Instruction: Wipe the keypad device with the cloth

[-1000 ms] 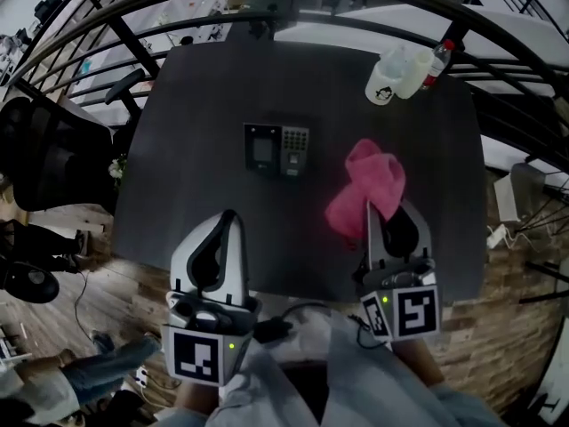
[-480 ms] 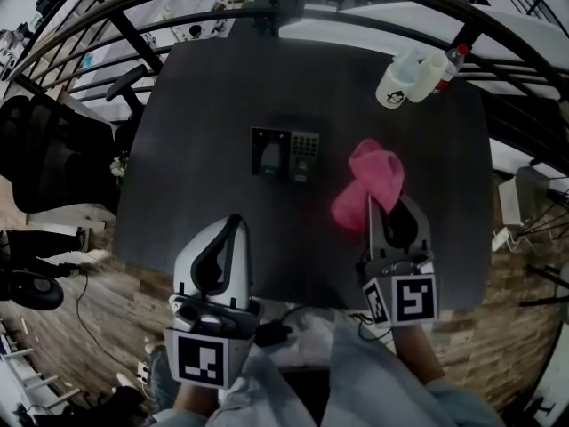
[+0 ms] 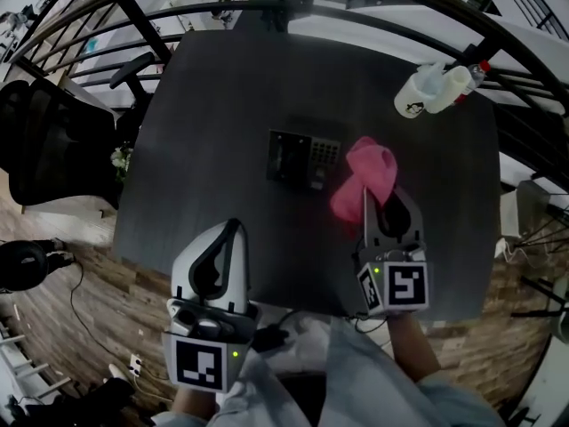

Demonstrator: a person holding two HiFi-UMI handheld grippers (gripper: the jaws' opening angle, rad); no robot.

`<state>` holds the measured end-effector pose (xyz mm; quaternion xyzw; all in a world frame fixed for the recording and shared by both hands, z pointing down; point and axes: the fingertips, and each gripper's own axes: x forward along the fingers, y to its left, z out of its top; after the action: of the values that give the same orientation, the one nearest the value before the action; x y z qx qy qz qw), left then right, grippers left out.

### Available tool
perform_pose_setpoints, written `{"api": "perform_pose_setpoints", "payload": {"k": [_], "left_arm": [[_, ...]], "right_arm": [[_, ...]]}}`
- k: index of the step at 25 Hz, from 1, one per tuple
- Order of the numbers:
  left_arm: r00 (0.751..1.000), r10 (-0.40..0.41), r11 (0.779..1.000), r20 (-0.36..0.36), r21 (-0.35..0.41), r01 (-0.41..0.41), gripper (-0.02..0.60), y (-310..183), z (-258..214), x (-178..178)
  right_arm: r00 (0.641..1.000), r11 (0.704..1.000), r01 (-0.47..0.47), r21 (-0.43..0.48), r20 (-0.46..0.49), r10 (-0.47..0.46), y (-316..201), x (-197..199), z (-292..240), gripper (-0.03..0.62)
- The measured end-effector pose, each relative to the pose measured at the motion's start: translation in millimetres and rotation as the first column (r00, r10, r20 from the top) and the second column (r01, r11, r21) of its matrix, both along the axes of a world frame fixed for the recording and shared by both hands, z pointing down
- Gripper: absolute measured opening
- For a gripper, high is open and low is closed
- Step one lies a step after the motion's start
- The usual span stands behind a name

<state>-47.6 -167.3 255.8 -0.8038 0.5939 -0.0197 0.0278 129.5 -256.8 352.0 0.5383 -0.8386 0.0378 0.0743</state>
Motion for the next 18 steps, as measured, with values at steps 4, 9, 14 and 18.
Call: {"api": "perform_pose_setpoints", "payload": {"k": [4, 9, 14, 18], "left_arm": [[1.0, -0.016, 1.0, 0.009, -0.014, 0.016, 0.005, -1, 4, -14], [0.999, -0.047, 0.998, 0.008, -0.029, 0.047, 0.005, -4, 11, -32], [0.997, -0.075, 0.996, 0.008, -0.05, 0.075, 0.005, -2, 18, -46], [0.996, -0.092, 0.994, 0.007, -0.063, 0.092, 0.005, 1, 23, -55]], "right_arm": [[1.0, 1.0, 0.018, -0.021, -0.025, -0.018, -13, -17, 14, 0.071], [0.998, 0.998, 0.036, -0.053, -0.052, -0.039, -29, -37, 37, 0.071], [0.995, 0.995, 0.061, -0.08, -0.078, -0.067, -40, -56, 56, 0.071], [0.99, 0.992, 0.088, -0.089, -0.099, -0.097, -47, -72, 67, 0.071]]}}
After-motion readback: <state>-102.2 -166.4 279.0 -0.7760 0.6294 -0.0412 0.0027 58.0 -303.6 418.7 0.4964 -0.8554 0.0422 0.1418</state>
